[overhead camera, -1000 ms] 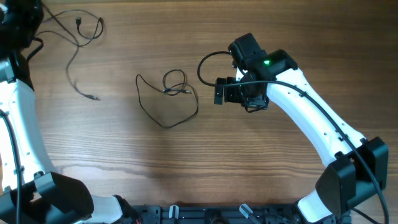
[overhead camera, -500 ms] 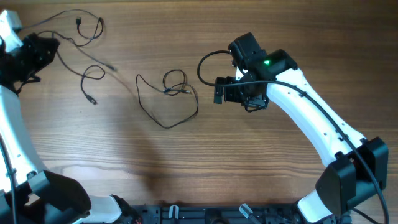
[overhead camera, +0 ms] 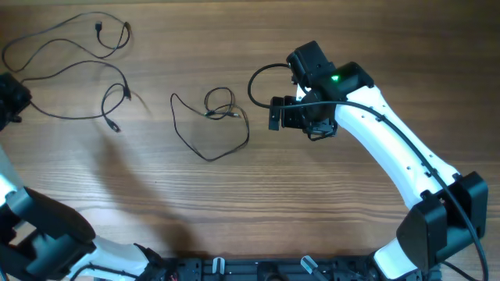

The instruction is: Untangle cables

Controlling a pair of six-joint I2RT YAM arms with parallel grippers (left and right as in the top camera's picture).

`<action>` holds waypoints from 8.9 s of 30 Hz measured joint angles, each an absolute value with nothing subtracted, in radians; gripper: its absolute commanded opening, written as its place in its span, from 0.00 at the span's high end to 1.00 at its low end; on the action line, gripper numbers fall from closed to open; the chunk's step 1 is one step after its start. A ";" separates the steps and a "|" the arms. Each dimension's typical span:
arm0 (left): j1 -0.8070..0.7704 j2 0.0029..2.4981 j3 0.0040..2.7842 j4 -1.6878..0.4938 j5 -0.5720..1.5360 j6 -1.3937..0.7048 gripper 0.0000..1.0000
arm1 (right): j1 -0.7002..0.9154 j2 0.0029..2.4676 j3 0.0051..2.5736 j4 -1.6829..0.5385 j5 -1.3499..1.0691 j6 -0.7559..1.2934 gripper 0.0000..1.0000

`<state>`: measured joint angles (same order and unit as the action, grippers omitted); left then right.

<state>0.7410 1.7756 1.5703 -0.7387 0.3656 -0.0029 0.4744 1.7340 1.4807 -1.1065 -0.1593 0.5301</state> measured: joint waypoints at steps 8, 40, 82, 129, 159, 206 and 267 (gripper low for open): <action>0.741 1.900 1.570 -0.534 0.096 -0.001 0.96 | 0.474 1.734 1.481 -1.125 -0.159 0.530 0.00; 0.787 2.039 1.572 -0.801 -0.250 -0.309 0.03 | 0.474 1.734 1.481 -1.113 -0.159 0.546 0.00; 0.798 2.169 1.547 -0.549 -0.152 -0.037 0.96 | 0.474 1.734 1.481 -1.092 -0.160 0.550 0.00; 0.612 2.162 1.472 -0.455 -0.179 -0.681 0.96 | 0.474 1.734 1.481 -1.060 -0.160 0.564 0.01; 0.692 2.165 1.506 -0.497 -0.109 -0.568 0.60 | 0.474 1.734 1.481 -1.060 -0.160 0.565 0.00; 0.321 2.227 1.604 -0.352 0.165 -0.241 0.31 | 0.488 1.751 1.481 -1.068 -0.160 0.591 0.00; 0.226 2.159 1.579 -0.553 -0.101 -0.326 0.52 | 0.495 1.783 1.481 -1.095 -0.202 0.563 0.00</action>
